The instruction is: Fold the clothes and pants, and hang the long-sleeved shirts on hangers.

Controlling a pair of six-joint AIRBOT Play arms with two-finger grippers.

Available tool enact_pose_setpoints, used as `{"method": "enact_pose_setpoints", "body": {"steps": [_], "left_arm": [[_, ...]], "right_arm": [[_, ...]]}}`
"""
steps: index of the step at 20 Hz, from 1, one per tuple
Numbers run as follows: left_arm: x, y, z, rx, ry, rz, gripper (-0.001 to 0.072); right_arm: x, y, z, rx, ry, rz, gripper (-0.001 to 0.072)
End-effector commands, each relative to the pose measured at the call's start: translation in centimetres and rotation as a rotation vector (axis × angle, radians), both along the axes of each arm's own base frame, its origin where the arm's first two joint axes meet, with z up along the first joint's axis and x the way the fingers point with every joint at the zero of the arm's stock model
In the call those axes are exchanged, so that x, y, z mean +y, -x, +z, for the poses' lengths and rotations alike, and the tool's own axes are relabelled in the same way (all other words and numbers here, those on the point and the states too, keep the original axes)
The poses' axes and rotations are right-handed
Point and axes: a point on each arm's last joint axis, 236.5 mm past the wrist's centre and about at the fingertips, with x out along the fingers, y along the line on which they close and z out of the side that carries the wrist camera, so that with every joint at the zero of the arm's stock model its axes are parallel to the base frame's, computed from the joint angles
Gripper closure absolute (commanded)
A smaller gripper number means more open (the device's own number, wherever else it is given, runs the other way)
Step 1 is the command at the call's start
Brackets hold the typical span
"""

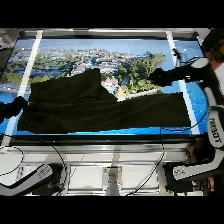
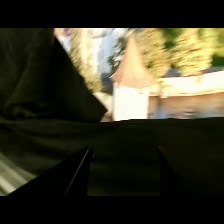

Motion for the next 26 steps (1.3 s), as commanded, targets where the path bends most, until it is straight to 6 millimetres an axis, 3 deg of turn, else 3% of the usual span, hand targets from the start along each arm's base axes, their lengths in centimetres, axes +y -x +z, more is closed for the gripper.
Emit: {"method": "enact_pose_setpoints", "body": {"steps": [1, 3, 6, 8, 14, 20, 24, 26], "left_arm": [[-1.8, -0.8, -0.3, -0.025, 0.11, -0.005, 0.0276], [-2.4, -0.9, -0.2, -0.029, 0.118, -0.033, 0.0276], [-2.9, -0.8, -0.3, -0.026, 0.136, -0.044, 0.0276], [-2.9, -0.8, -0.3, -0.025, 0.137, -0.047, 0.0276], [-3.4, -0.6, -0.4, -0.017, 0.138, -0.071, 0.0276], [-3.4, -0.6, -0.4, -0.017, 0.138, -0.071, 0.0276], [-3.4, -0.6, -0.4, -0.017, 0.138, -0.071, 0.0276], [-3.4, -0.6, -0.4, -0.017, 0.138, -0.071, 0.0276]], "right_arm": [[7.7, 0.3, -3.2, 0.087, -0.091, 0.044, 0.0266], [10.8, 0.6, -5.7, 0.143, -0.137, 0.057, 0.0265], [13.3, 2.1, -9.5, 0.232, -0.133, 0.091, 0.0266], [14.6, 2.6, -10.9, 0.255, -0.127, 0.111, 0.0266], [15.4, 1.0, -12.9, 0.287, -0.124, 0.08, 0.0267], [16.3, 1.8, -13.6, 0.318, -0.122, 0.096, 0.0269], [18.4, 2.9, -13.7, 0.311, -0.112, 0.136, 0.0348], [18.7, 2.8, -13.7, 0.3, -0.11, 0.132, 0.0509]]}}
